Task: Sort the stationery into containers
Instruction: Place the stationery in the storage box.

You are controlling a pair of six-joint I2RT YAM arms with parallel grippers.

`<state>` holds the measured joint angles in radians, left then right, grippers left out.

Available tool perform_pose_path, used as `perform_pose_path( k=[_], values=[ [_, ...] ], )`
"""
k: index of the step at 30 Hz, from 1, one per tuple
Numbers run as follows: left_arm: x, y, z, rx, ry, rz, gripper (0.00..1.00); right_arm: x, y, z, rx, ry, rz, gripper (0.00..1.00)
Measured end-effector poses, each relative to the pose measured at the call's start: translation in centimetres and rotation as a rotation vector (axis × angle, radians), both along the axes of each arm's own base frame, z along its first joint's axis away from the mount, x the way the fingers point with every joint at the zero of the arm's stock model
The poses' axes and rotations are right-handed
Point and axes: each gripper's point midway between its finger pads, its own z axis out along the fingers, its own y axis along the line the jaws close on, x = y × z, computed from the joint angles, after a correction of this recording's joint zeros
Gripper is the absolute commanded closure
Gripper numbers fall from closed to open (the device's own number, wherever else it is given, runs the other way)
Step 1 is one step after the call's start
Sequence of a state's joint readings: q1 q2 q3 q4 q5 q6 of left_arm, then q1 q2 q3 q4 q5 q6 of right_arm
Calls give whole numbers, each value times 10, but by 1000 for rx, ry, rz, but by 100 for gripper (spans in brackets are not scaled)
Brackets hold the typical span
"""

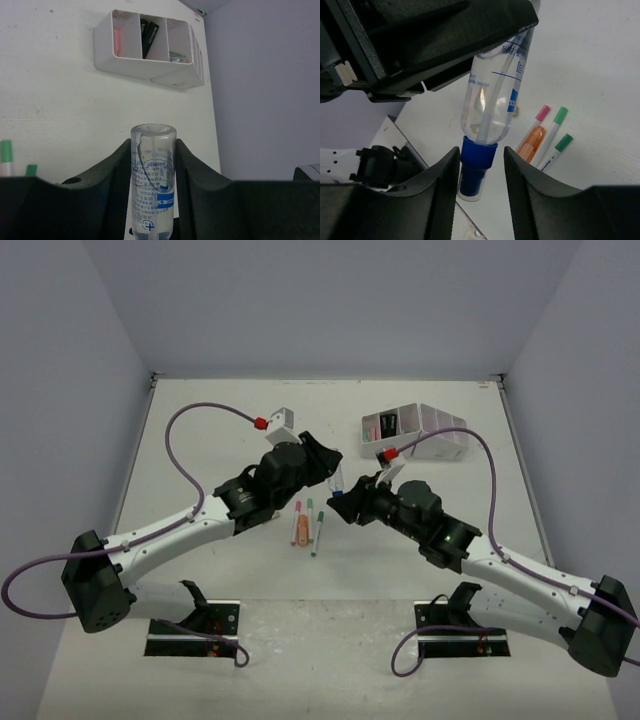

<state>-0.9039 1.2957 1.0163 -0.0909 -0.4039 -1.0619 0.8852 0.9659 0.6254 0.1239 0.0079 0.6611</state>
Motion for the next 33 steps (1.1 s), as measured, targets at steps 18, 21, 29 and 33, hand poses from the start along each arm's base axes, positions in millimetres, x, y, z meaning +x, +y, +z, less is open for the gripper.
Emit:
perform_pose_path(
  k=[18, 21, 29, 33],
  values=[
    [-22, -24, 23, -224, -34, -99, 100, -17, -50, 24, -60, -74, -68, 100],
    [-23, -30, 20, -242, -28, -121, 100, -20, -55, 22, -98, -65, -66, 100],
    [-30, -38, 14, -292, -20, -167, 100, -24, -71, 20, -144, -76, -80, 100],
    [-30, -43, 7, -320, -11, -174, 100, -24, -77, 17, -174, -67, -85, 100]
  ],
)
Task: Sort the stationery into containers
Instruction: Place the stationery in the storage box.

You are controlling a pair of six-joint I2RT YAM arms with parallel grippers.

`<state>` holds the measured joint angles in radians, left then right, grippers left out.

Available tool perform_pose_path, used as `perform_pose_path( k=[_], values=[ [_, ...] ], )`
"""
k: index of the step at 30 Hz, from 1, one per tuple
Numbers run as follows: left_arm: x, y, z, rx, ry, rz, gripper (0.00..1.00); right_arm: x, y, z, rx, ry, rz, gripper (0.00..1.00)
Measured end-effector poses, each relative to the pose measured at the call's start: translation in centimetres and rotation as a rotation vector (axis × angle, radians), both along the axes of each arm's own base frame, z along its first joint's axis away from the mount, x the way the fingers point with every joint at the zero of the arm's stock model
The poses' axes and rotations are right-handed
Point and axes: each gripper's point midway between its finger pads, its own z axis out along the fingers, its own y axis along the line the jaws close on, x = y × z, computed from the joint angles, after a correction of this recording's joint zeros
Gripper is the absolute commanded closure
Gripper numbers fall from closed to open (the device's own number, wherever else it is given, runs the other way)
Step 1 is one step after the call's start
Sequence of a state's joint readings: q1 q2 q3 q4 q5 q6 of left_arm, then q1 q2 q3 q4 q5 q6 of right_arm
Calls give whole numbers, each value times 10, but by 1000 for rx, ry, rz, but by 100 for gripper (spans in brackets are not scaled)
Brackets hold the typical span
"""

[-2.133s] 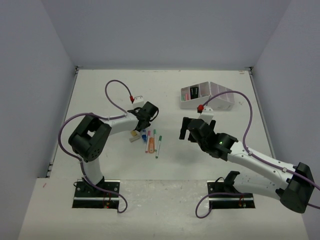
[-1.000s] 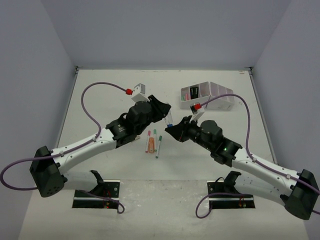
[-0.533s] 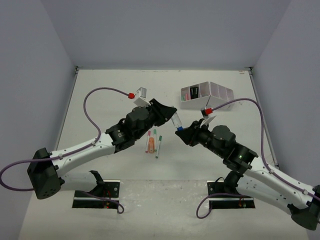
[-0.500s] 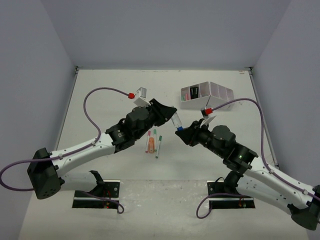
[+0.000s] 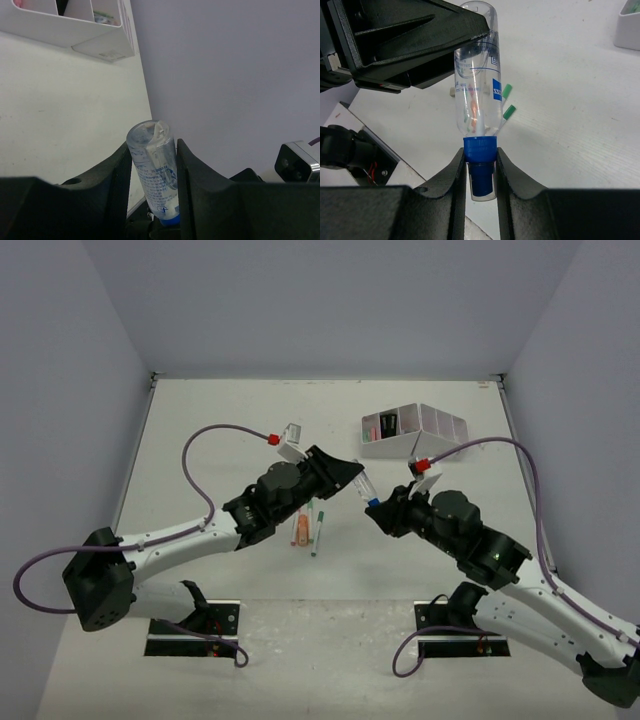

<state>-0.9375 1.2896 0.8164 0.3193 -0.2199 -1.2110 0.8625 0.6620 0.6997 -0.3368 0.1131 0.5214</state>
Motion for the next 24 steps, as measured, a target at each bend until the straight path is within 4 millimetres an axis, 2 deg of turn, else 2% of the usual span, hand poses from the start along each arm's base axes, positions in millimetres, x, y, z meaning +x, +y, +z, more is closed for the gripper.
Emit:
perform_pose_path(
  k=[15, 17, 18, 19, 21, 22, 24],
  values=[
    [6, -15, -16, -17, 31, -6, 99, 3, -15, -7, -88, 43, -53, 100],
    [6, -16, -14, -21, 28, -8, 88, 3, -17, -6, -93, 42, -55, 100],
    [6, -17, -13, -24, 24, -11, 75, 3, -17, -5, -97, 40, -55, 100],
    [6, -17, -11, -26, 15, -15, 42, 2, -18, -4, -101, 38, -52, 100],
    [6, -17, -11, 3, -23, -23, 4, 2, -18, -2, -115, 40, -42, 100],
    [9, -13, -19, 51, -37, -15, 0, 3, -17, 2, -117, 34, -38, 100],
    [14, -1, -42, 166, -44, -2, 0, 7, -15, 16, -106, 7, -33, 100]
  ],
)
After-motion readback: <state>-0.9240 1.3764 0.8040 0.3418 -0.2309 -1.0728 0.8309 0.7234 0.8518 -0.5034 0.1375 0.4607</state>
